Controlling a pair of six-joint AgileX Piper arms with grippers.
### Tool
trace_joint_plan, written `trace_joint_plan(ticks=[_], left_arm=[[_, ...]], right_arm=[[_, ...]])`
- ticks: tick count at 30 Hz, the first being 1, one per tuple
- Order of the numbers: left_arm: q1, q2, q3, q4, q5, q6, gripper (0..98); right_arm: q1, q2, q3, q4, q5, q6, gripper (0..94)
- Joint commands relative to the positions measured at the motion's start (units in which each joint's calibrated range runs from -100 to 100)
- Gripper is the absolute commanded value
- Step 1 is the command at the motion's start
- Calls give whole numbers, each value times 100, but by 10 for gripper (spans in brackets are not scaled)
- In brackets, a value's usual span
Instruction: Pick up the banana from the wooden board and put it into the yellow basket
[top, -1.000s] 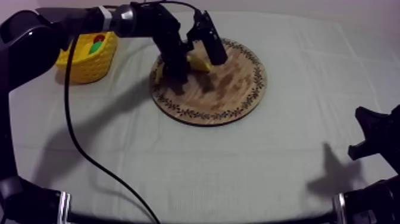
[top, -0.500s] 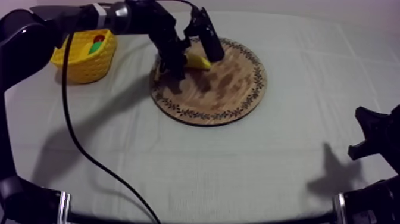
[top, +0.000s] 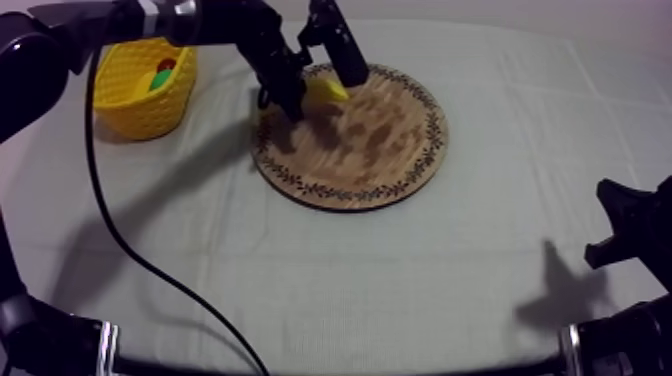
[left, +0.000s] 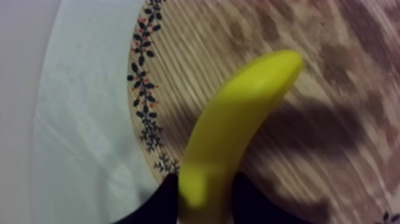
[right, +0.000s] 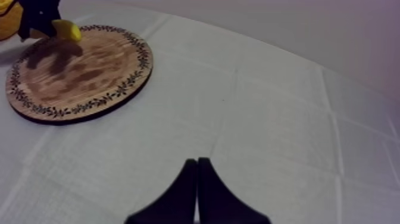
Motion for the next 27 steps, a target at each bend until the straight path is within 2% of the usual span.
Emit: trace_joint_plan(ticks=[1, 6, 12, 20, 27], left_arm=[[-19, -209, 19, 80, 155, -67, 254], [-80, -859, 239, 282, 480, -154, 271], [-187, -1862, 691, 420, 896, -126, 256], [-341, -3411, 1349, 474, 1598, 80, 211], [-428, -4640, 1544, 578, 2647, 360, 200]], right_arm=[[0, 0, -3, 0, -1, -1, 3], [0, 0, -3, 0, -1, -1, 3], [0, 0, -3, 0, -1, -1, 3], [0, 0, -3, 0, -1, -1, 3], [0, 0, -3, 0, -1, -1, 3]])
